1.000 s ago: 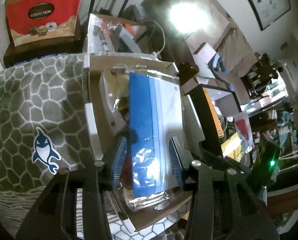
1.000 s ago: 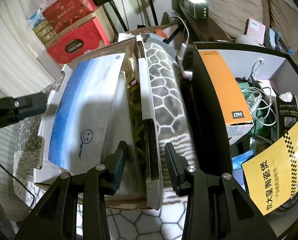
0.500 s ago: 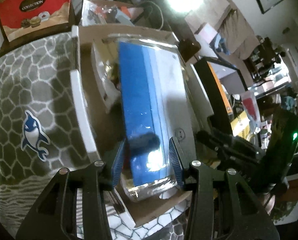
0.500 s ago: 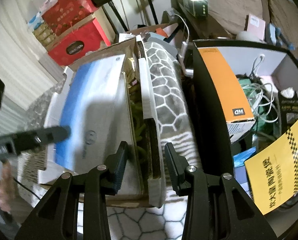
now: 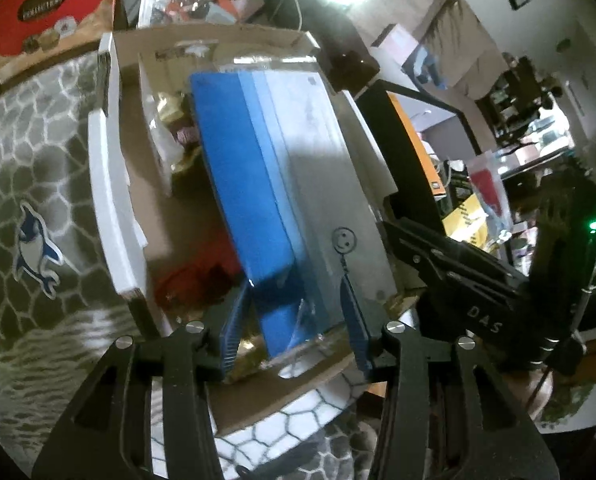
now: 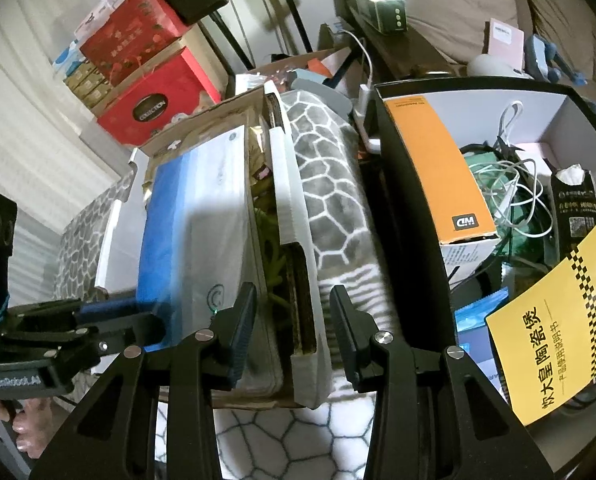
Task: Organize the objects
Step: 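Push the blue-and-white box down into the cardboard box with the left gripper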
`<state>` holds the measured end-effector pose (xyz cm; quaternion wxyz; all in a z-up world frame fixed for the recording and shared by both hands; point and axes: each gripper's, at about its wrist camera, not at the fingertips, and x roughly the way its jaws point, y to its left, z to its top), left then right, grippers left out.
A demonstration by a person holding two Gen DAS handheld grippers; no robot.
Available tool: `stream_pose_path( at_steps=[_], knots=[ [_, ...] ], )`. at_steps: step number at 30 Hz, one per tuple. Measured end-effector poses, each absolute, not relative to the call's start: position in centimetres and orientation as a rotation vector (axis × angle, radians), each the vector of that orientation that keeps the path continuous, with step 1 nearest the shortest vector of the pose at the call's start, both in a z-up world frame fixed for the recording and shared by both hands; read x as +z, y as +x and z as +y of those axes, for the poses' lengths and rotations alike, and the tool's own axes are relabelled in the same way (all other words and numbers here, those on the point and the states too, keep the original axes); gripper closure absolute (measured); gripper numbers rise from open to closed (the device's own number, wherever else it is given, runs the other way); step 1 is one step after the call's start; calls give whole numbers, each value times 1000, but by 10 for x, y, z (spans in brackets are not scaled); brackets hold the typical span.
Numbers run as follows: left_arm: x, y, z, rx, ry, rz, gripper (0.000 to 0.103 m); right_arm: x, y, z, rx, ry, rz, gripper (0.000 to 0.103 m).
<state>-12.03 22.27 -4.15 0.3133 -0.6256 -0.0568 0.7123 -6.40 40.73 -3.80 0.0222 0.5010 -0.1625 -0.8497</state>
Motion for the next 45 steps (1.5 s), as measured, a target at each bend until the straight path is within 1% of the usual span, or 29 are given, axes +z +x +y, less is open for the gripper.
stream_pose_path(
  at_steps=[3, 6, 8, 13, 14, 15, 16, 20, 22, 25, 28, 33, 37, 41, 45],
  knots=[
    [-44, -119, 218, 1834, -1669, -208, 61, -38, -65, 406, -2634, 1556, -492, 64],
    [-42, -119, 214, 1828, -1664, -228, 61, -41, -67, 404, -2646, 1578, -456, 64],
    [-42, -120, 212, 1816, -1668, -246, 61, -44, -68, 403, -2648, 1588, -449, 66],
    [-45, -120, 215, 1802, -1681, -253, 61, -33, -63, 405, -2662, 1532, -510, 66],
    [-45, -119, 216, 1801, -1682, -255, 61, -29, -62, 407, -2675, 1510, -527, 63],
    [-45, -119, 216, 1798, -1684, -259, 61, -24, -61, 408, -2688, 1487, -533, 57],
    [-46, -119, 216, 1795, -1687, -268, 61, -21, -62, 408, -2694, 1475, -527, 54],
    [-50, -119, 219, 1782, -1704, -309, 61, -19, -64, 400, -2690, 1486, -464, 54],
    [-49, -117, 222, 1806, -1687, -268, 61, -23, -65, 399, -2685, 1509, -463, 54],
    [-47, -115, 223, 1843, -1680, -214, 61, -25, -63, 407, -2702, 1499, -532, 54],
    [-49, -113, 224, 1829, -1687, -216, 61, -22, -61, 414, -2710, 1470, -570, 54],
    [-52, -111, 232, 1817, -1687, -206, 61, -15, -63, 402, -2701, 1449, -496, 54],
    [-52, -109, 232, 1831, -1683, -174, 61, -29, -69, 390, -2674, 1535, -399, 54],
    [-44, -111, 220, 1856, -1666, -158, 61, -42, -71, 392, -2642, 1576, -428, 54],
    [-27, -117, 199, 1862, -1622, -190, 61, -45, -69, 393, -2629, 1585, -447, 54]
  ],
)
